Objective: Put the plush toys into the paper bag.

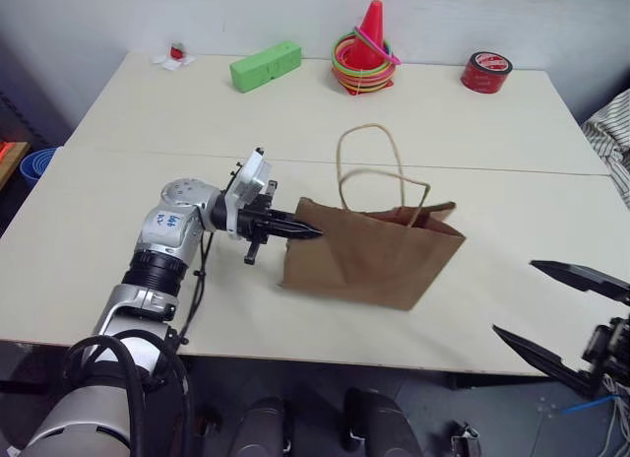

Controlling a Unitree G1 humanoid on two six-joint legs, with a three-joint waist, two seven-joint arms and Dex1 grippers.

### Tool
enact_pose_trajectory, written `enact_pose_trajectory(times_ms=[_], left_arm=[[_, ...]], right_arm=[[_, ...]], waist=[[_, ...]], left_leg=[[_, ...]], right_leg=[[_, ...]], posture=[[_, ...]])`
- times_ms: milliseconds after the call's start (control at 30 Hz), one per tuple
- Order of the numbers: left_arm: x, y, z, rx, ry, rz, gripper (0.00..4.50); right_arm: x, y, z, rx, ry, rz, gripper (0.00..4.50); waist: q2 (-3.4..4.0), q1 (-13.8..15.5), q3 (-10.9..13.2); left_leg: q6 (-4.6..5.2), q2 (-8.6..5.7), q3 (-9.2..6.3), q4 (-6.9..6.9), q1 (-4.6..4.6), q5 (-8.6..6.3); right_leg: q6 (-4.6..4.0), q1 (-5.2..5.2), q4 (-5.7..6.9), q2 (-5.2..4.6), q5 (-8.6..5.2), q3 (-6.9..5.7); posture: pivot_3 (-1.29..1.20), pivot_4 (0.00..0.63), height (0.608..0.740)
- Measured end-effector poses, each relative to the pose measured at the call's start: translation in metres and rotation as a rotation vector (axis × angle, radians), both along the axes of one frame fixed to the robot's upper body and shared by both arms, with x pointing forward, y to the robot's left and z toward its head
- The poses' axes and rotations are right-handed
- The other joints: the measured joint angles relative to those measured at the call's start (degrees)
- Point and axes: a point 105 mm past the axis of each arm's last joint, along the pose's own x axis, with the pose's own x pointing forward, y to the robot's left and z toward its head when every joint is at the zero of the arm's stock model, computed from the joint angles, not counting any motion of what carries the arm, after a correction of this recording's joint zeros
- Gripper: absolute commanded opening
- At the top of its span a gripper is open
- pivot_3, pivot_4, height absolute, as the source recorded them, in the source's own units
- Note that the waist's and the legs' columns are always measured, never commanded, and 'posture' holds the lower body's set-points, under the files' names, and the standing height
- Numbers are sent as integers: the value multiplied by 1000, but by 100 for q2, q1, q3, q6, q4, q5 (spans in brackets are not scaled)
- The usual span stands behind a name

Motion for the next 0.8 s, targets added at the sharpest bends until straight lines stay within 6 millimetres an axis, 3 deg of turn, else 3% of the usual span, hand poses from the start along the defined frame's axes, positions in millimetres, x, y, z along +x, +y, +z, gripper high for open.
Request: enact_pose_trajectory(times_ms=[267, 400, 533, 767, 800], left_arm=[[6, -8, -10, -27, -103, -12, 22], [8, 3, -10, 29, -131, 18, 933], [6, 24, 3, 43, -202, 63, 2216], [-17, 104, 0, 135, -154, 281, 4404], [-22, 113, -3, 153, -152, 317, 4404]], right_arm=[[-5, 6, -6, -4, 0, 24, 4500], [-4, 9, -10, 27, 23, 31, 4500], [3, 6, -7, 35, 9, 43, 4500], [12, -17, -11, -12, 52, 65, 4500], [14, -21, -10, -27, 54, 69, 4500]], waist=[[-3, 3, 1], [-3, -12, 1], [-3, -33, 0], [-2, -61, 0], [-2, -61, 0]], left_leg=[[1, 0, -4, 0, -9, -2], [1, 2, -3, 0, -7, -1], [1, 3, -1, 0, -6, -1], [1, 6, -4, -1, -6, -2], [1, 6, -5, -1, -5, -2]], right_leg=[[0, -3, 4, -12, 0, -2], [0, -4, 6, -8, 0, -3], [0, -6, 9, -10, 0, 0], [-2, -4, 6, -16, -1, 0], [-2, -3, 5, -19, -1, 0]], posture=[[0, 150, 740], [0, 150, 740], [0, 150, 740], [0, 150, 740], [0, 150, 740]])
